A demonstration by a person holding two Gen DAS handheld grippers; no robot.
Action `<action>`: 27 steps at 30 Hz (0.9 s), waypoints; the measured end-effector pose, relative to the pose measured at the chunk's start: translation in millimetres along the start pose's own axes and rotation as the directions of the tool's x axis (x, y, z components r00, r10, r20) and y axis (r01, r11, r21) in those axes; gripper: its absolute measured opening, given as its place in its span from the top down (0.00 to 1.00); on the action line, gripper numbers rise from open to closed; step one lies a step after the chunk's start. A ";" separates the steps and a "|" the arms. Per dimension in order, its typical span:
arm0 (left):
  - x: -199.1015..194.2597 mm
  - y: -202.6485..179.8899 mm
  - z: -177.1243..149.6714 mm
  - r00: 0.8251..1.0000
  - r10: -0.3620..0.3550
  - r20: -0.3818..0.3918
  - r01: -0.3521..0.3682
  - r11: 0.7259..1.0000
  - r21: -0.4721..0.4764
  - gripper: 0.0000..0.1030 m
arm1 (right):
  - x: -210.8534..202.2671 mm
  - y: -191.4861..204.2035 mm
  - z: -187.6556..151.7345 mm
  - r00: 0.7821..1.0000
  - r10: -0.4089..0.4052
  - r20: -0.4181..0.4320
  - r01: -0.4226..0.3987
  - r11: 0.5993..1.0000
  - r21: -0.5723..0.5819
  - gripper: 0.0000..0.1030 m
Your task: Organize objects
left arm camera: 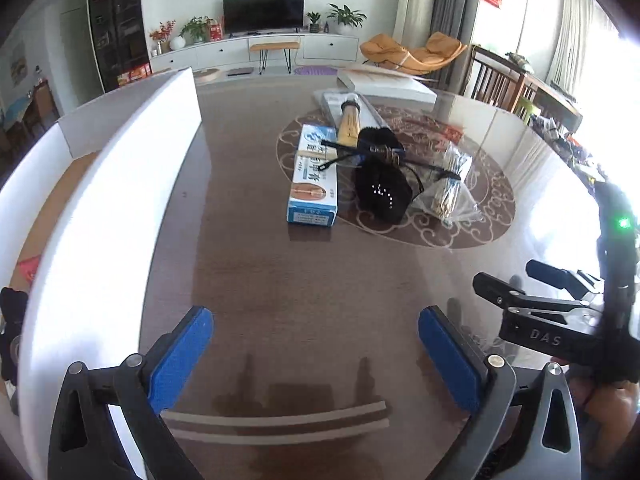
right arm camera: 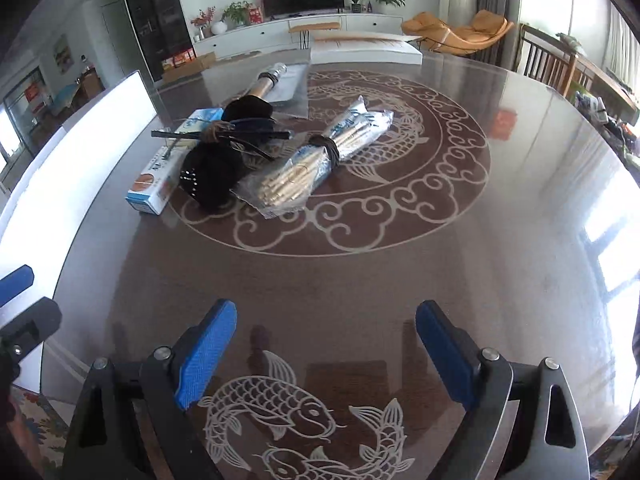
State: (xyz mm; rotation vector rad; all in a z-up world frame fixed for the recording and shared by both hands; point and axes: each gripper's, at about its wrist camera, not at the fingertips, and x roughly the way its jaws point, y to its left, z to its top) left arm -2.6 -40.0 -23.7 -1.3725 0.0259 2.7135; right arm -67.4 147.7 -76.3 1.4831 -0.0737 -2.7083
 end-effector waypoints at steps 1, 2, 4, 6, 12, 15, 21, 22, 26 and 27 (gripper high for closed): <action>13.6 -5.0 1.0 1.000 0.017 -0.011 -0.017 1.000 0.015 0.00 | 5.8 -0.1 1.8 1.000 -0.007 -0.014 0.007 1.000 -0.010 0.11; 26.2 -5.8 4.0 0.999 0.031 -0.023 -0.030 0.999 0.023 0.00 | 8.1 4.3 3.7 1.000 -0.024 -0.010 0.023 0.999 -0.027 0.10; 46.4 -5.0 12.0 0.998 0.027 -0.049 -0.026 0.999 0.020 0.00 | 13.7 8.1 12.6 1.000 -0.031 0.001 0.031 0.998 -0.054 0.10; 60.8 -2.5 21.6 0.998 0.023 -0.054 -0.023 1.000 0.004 0.00 | 24.5 10.9 24.1 0.998 -0.056 -0.002 0.055 0.996 -0.063 0.00; 88.0 -4.2 40.2 0.998 0.057 -0.030 -0.057 0.998 -0.019 0.00 | 48.4 8.7 51.1 0.997 -0.057 0.050 0.060 0.997 -0.055 0.00; 89.8 -3.4 41.4 0.998 0.055 -0.025 -0.055 0.998 -0.019 0.00 | 50.9 10.7 53.6 0.997 -0.051 0.053 0.055 0.997 -0.061 0.00; 88.6 -1.5 40.8 0.998 0.052 -0.023 -0.053 0.998 -0.021 0.00 | 51.0 10.5 54.0 0.997 -0.050 0.053 0.053 0.997 -0.060 0.00; 88.4 -1.6 40.8 0.998 0.053 -0.023 -0.054 0.998 -0.021 0.00 | 51.2 10.4 54.0 0.997 -0.050 0.053 0.053 0.997 -0.060 0.00; 85.4 -0.9 40.4 0.998 0.053 -0.023 -0.054 0.998 -0.022 0.00 | 51.1 10.5 54.1 0.997 -0.050 0.053 0.053 0.997 -0.060 0.00; 85.4 -1.0 40.7 0.998 0.053 -0.023 -0.053 0.998 -0.022 0.00 | 51.5 10.3 54.1 0.997 -0.050 0.053 0.053 0.997 -0.060 0.00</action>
